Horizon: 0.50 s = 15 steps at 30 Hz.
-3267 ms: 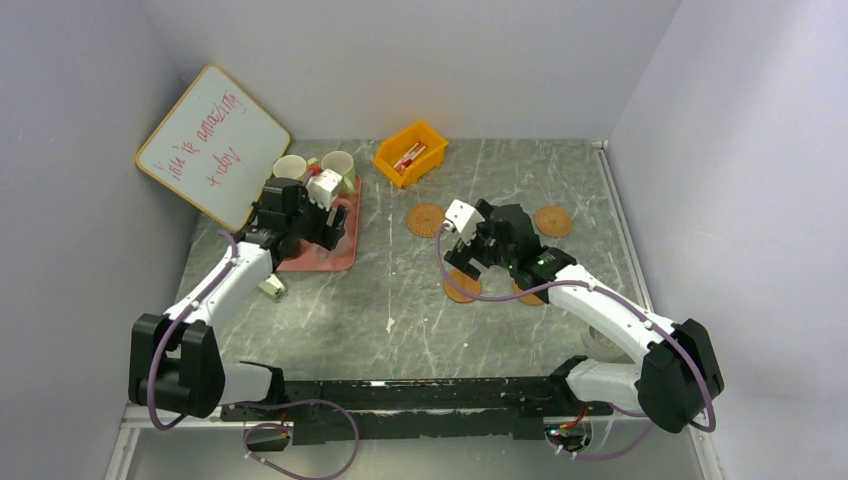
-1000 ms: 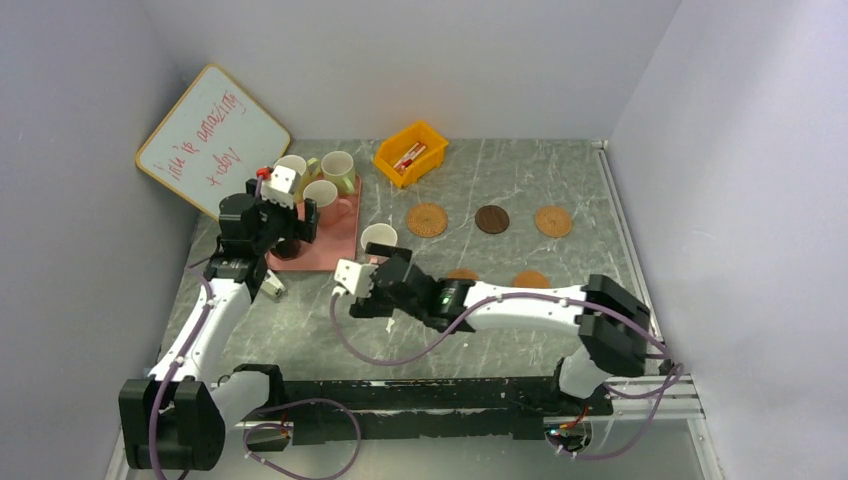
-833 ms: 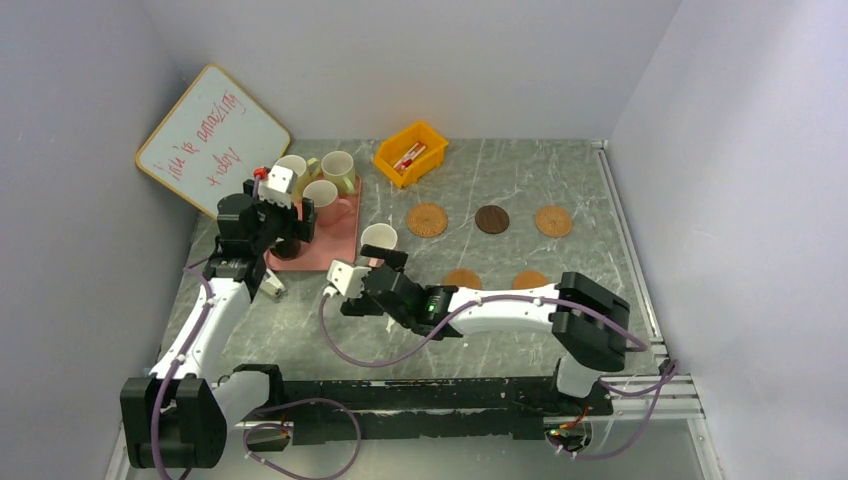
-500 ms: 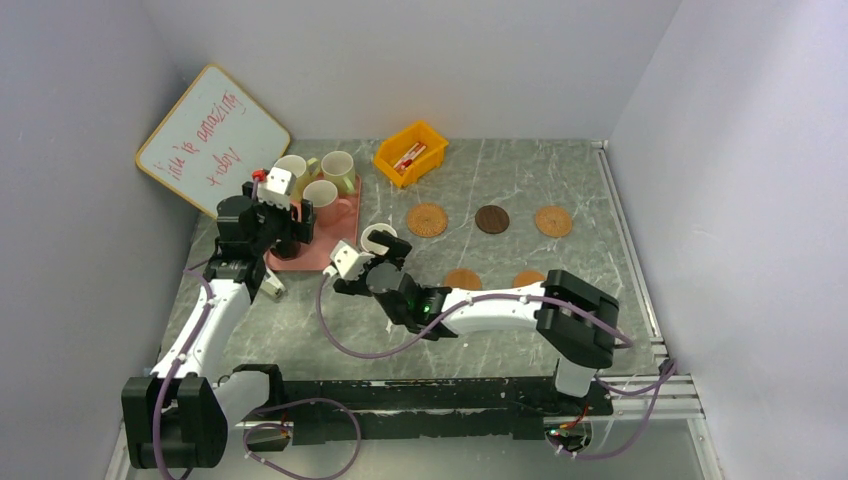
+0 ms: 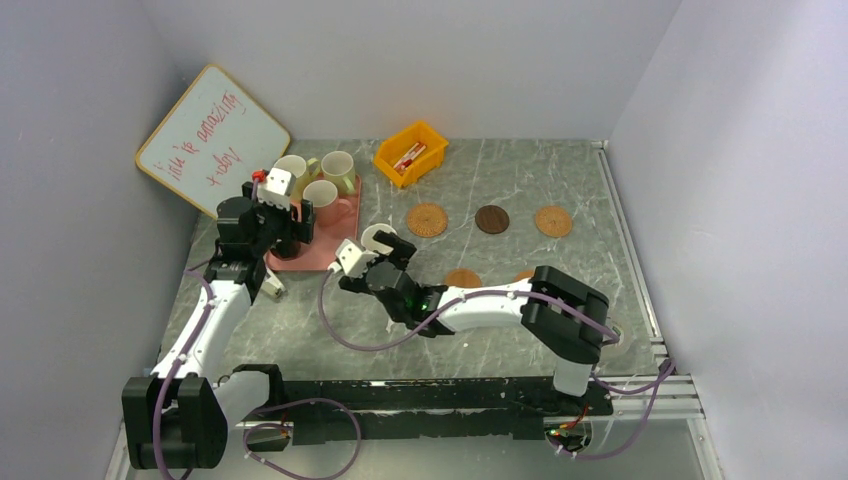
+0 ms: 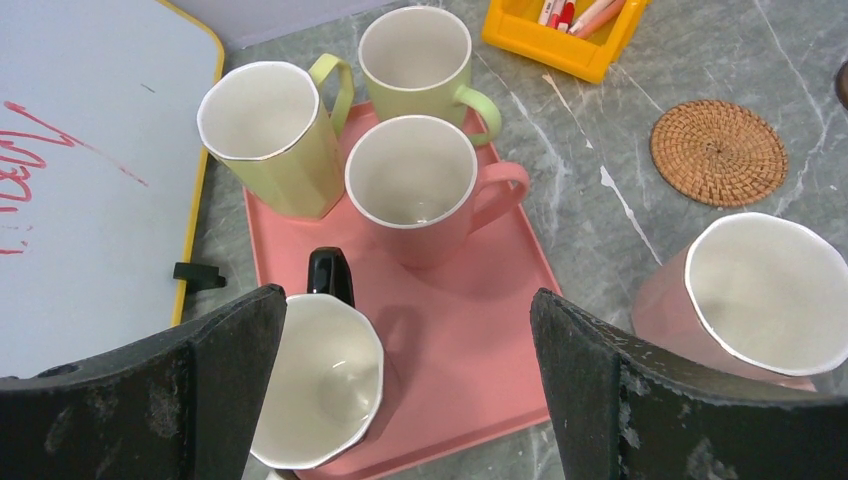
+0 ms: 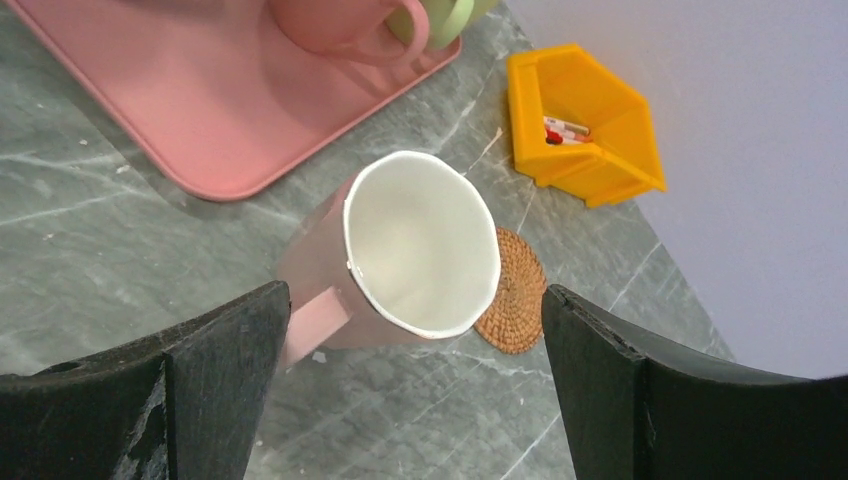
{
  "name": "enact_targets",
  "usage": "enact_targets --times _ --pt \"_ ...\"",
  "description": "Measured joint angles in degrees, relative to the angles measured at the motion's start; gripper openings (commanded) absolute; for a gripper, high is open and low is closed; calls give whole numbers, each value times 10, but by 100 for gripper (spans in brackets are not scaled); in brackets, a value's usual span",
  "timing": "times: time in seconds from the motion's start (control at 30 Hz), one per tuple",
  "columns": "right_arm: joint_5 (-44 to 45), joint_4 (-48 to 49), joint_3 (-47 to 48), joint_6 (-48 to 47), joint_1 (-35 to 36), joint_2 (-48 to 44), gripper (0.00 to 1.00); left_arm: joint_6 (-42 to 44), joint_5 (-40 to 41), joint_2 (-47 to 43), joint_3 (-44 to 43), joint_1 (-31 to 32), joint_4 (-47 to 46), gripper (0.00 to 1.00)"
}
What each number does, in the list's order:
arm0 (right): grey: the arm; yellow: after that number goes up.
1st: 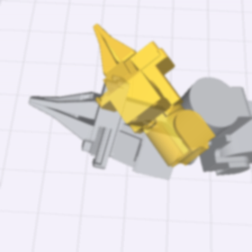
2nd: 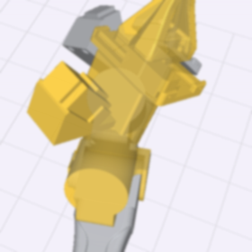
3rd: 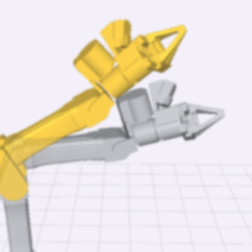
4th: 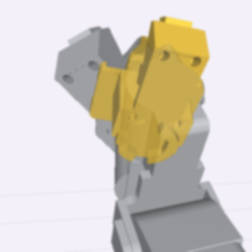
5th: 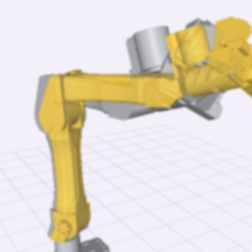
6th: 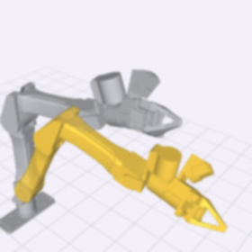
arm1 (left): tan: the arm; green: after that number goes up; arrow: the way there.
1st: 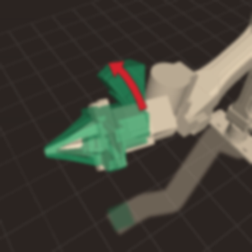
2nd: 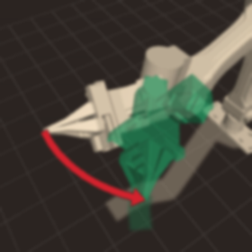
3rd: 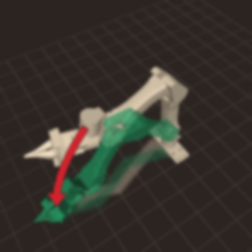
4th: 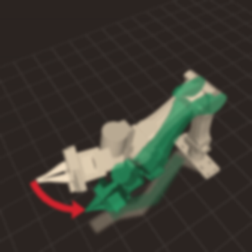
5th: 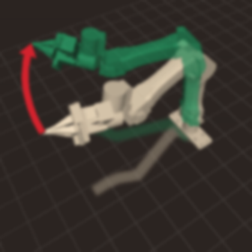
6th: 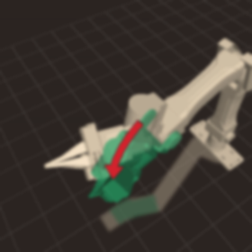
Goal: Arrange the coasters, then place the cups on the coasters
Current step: Pick up the cup at the center of the board.
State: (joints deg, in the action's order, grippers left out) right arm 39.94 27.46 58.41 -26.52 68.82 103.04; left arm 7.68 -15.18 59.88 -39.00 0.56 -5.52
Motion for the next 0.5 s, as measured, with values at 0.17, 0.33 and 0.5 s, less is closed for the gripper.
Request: enact_targets --times 0.17,0.33,0.5 --pt "-14 -26 0 17 -19 0 100 0 0 0 3 0 -3 97" --pt "-28 -54 0 27 -28 -1 100 0 0 0 4 0 -7 97" --pt "-66 -102 0 54 -43 -20 100 0 0 0 4 0 -7 97"
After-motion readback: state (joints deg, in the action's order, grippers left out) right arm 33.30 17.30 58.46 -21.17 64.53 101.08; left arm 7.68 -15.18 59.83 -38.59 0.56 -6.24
